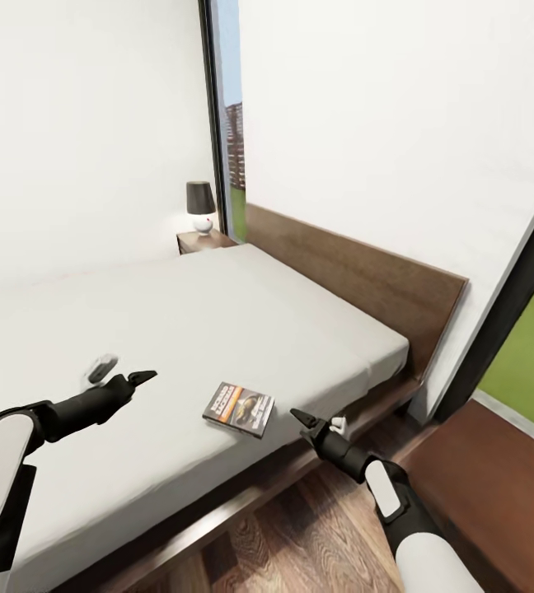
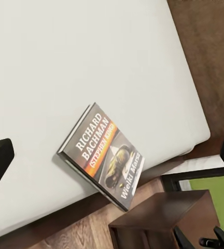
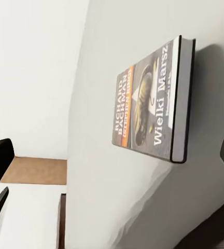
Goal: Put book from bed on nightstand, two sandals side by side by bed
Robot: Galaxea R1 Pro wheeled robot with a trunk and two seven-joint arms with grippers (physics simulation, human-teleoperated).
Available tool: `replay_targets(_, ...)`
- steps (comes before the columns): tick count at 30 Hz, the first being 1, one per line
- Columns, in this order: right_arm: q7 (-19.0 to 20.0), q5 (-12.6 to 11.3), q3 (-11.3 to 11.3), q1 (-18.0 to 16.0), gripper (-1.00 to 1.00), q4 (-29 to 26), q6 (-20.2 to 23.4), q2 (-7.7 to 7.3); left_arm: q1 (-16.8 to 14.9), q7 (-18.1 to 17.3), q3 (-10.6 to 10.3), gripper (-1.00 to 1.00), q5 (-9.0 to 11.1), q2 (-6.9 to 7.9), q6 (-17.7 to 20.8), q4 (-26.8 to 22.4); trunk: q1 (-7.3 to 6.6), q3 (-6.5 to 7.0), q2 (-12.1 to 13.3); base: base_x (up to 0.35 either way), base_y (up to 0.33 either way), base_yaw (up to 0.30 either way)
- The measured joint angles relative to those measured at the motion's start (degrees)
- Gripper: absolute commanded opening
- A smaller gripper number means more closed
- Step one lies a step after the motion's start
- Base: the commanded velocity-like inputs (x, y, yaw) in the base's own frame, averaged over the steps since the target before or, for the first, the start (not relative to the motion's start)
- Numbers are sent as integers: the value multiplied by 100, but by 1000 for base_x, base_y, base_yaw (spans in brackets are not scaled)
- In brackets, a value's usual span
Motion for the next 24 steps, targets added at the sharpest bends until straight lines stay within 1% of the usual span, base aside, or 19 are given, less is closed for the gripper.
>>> replay_targets(20,104,-6,16,-22,100,85,37,20,10,0,8,100,-6,6,8,7,439,-359,-802,0,0,0)
replay_targets(24,171,-8,12,-27,100,82,117,20,11,0,10,100,-7,7,8,8,527,-431,-963,0,0,0)
